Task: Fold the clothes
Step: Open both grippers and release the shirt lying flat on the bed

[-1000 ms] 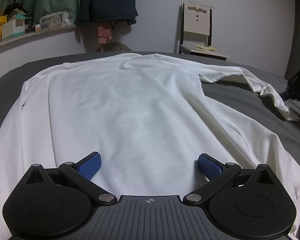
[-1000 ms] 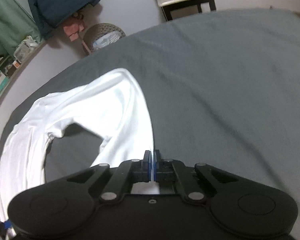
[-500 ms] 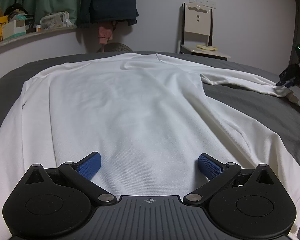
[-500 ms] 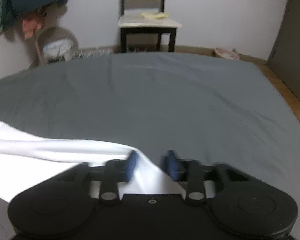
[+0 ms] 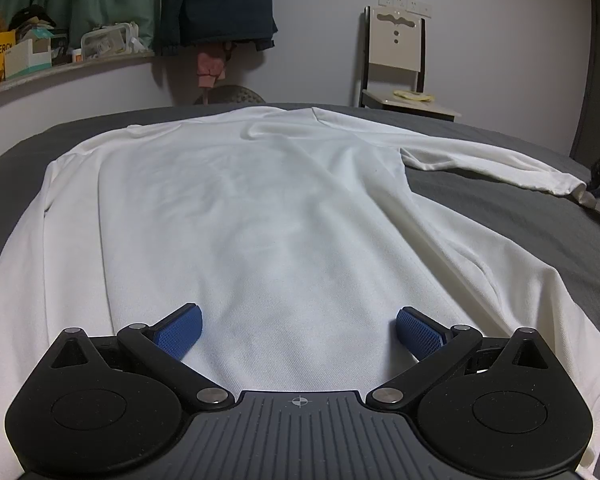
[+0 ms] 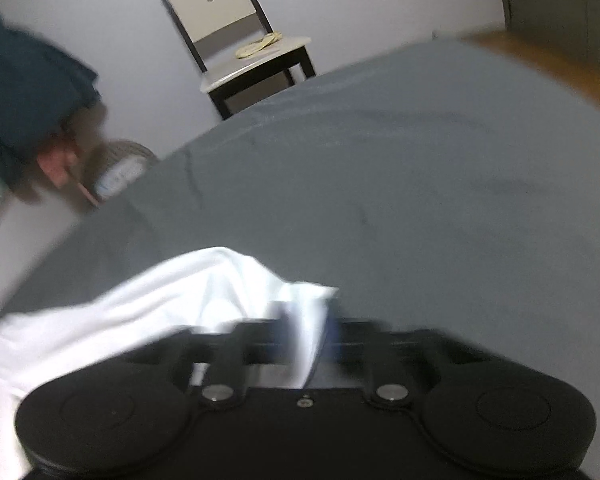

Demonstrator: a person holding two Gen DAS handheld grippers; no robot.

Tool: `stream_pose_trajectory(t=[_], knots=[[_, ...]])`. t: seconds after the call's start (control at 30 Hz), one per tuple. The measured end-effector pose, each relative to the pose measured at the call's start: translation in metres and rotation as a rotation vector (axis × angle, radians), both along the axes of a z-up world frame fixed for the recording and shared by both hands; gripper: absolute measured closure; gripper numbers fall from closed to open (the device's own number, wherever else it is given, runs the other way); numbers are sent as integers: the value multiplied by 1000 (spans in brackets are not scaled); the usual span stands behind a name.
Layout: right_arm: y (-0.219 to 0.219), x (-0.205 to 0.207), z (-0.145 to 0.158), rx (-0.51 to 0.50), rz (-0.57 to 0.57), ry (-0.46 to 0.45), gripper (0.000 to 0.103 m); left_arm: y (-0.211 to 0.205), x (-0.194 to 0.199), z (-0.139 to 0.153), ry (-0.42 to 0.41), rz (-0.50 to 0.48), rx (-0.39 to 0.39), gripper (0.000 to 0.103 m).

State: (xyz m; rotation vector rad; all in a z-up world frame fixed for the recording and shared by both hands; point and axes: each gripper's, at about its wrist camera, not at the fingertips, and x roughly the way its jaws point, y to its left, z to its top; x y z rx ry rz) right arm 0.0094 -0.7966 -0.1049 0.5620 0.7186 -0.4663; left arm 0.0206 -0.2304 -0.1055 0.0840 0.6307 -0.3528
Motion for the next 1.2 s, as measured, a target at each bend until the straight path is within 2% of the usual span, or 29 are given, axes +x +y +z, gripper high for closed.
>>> stream_pose_trajectory(t=[0.13, 0.2, 0.23, 0.33, 0.37, 0.4, 0.47, 0.53, 0.57, 0.6, 0.73, 0.8, 0.97, 1.07, 1.13, 1.17, 1.2], knots=[[-12, 3, 28, -162, -82, -60, 98, 1, 0, 0, 0, 0, -1, 0], [-21, 9, 32, -172, -68, -41, 97, 1, 0, 0, -1, -1, -4, 0], [-25, 14, 26, -140, -50, 1, 96, 2, 0, -1, -1, 0, -6, 0], [-33, 23, 9, -71, -25, 117, 80, 2, 0, 0, -1, 0, -6, 0], [-33, 18, 6, -69, -26, 98, 72, 1, 0, 0, -1, 0, -5, 0], [-33, 10, 5, -62, -25, 55, 59, 1, 0, 0, 0, 0, -5, 0], [-33, 1, 2, -44, -60, 43, 47, 1, 0, 0, 0, 0, -5, 0], [-32, -14, 1, 12, -83, 6, 47, 0, 0, 0, 0, 1, -4, 0], [-31, -21, 0, 42, -92, -13, 51, 0, 0, 0, 0, 1, -4, 0], [-30, -27, 0, 73, -98, -28, 62, 0, 0, 0, 0, 1, -4, 0], [-22, -34, -4, 190, -88, -36, 87, 0, 0, 1, 0, 1, -3, 0], [-24, -32, -3, 224, -115, -32, 95, 0, 0, 1, 0, 1, -1, 0], [-12, -35, 26, 17, -220, -75, 96, 3, 1, 0, 0, 0, -3, 0], [-9, -23, 8, 31, -192, 64, 94, 3, 1, 0, 0, 0, -4, 0], [-9, -24, 3, 49, -211, 60, 91, 3, 1, 0, 0, 0, -5, 0], [-5, -27, 7, 15, -230, 67, 82, 3, 1, -1, 0, 0, -5, 0], [-1, -30, 11, -19, -250, 74, 68, 3, 1, -1, 0, 0, -5, 0]])
